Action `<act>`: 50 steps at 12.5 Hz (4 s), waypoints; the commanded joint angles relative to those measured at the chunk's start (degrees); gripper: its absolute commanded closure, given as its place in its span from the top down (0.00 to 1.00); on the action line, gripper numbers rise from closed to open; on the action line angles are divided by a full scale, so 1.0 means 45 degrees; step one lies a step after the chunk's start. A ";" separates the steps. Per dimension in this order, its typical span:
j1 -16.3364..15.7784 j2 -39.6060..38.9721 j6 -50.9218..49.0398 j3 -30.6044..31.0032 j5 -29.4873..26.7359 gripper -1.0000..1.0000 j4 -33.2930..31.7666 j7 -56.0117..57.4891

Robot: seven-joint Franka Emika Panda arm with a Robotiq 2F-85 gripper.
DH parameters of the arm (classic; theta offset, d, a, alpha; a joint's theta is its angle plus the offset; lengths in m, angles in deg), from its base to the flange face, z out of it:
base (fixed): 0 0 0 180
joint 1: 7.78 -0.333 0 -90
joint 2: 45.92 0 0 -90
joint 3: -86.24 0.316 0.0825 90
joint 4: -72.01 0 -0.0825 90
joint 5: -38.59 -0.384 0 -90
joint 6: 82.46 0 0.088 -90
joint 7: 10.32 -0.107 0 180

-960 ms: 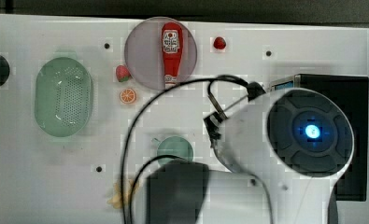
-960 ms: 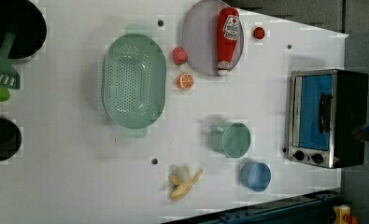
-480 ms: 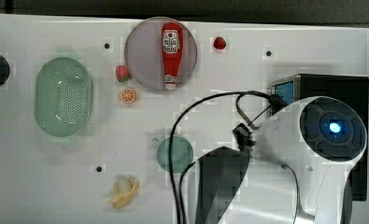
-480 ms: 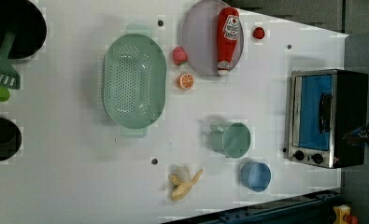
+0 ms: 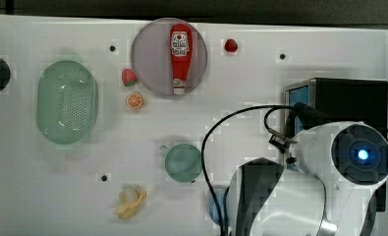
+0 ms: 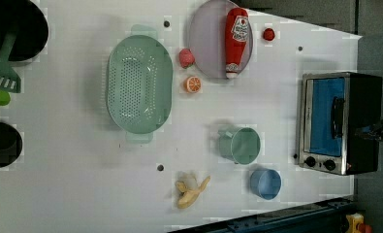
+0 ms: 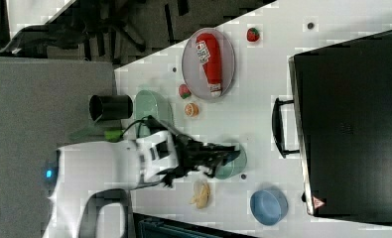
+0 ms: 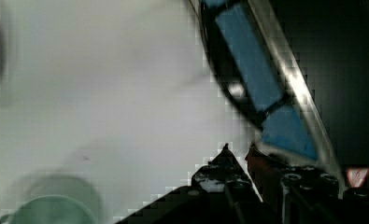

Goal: Flap open oven.

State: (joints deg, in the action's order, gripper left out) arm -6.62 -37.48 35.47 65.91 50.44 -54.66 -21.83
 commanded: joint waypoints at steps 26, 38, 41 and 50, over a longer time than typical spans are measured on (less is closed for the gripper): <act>-0.1182 -0.4799 0.4876 0.0824 0.4017 0.17 -0.1144 -0.0447; -0.3716 -0.9323 0.3516 0.1213 0.7931 0.17 0.0825 -0.7125; -0.3763 -0.8626 0.3956 0.1227 0.7210 0.17 0.1072 -0.7125; -0.3576 -0.3200 0.2952 0.0582 -0.0342 0.17 0.1166 -0.7124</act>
State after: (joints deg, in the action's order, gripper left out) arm -24.44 -51.69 49.89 70.21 50.46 -50.19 -51.39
